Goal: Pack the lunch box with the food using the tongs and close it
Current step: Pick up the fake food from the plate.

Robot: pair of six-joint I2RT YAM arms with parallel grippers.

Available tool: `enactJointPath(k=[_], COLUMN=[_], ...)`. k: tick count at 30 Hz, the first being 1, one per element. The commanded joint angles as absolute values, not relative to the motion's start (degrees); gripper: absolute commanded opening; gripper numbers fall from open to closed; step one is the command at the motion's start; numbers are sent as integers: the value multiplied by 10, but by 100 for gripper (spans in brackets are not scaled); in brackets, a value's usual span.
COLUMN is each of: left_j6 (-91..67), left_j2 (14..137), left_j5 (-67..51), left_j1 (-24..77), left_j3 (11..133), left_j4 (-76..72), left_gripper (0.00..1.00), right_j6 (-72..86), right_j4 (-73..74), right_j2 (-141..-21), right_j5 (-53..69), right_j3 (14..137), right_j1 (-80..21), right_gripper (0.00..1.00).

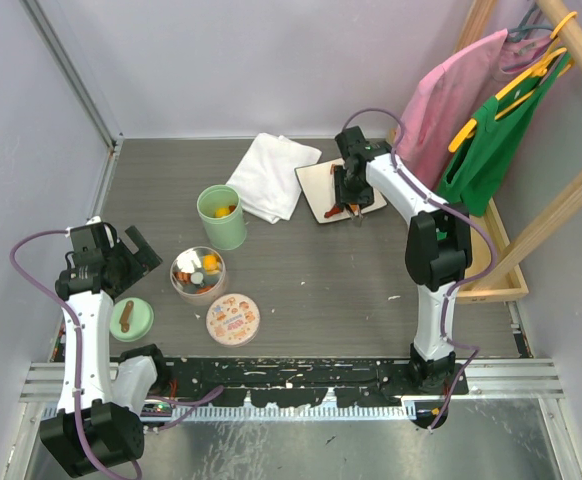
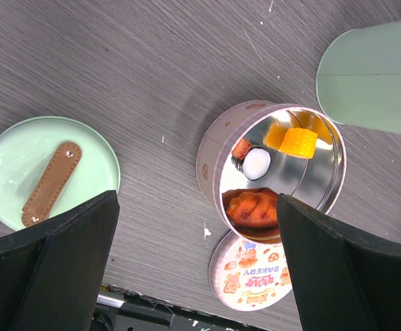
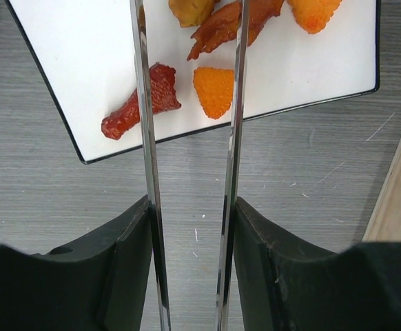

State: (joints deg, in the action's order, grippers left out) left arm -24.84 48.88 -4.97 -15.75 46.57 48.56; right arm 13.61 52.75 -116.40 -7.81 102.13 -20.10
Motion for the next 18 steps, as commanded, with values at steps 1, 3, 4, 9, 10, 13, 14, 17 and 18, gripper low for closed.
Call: enactJointPath(k=[1, 3, 4, 9, 10, 13, 14, 17, 18], left_j6=[-246, -246, -247, -247, -246, -246, -246, -246, -246], left_j2=[484, 484, 484, 484, 484, 483, 483, 483, 483], left_j5=[-59, -59, -59, -60, -60, -60, -60, -60, -60], left_j1=[-155, -155, -155, -155, -156, -155, -155, -155, -156], left_j3=[467, 466, 466, 467, 467, 467, 467, 467, 467], left_j4=[462, 462, 462, 462, 462, 462, 462, 462, 462], left_gripper=[98, 98, 98, 98, 98, 98, 98, 98, 98], right_j6=[115, 111, 111, 111, 111, 108, 106, 104, 102], right_j4=[552, 552, 554, 563, 564, 583, 585, 588, 594], right_j2=[-1153, -1147, -1145, -1149, -1153, -1168, -1172, -1179, -1182], right_j5=[-86, -90, -94, -116, -114, -115, -116, -120, -120], right_j3=[1046, 1037, 1036, 1052, 1056, 1076, 1080, 1087, 1092], right_j1=[-208, -209, -210, -211, -210, -213, -216, -223, -225], right_gripper=[50, 50, 50, 50, 50, 48, 48, 48, 48])
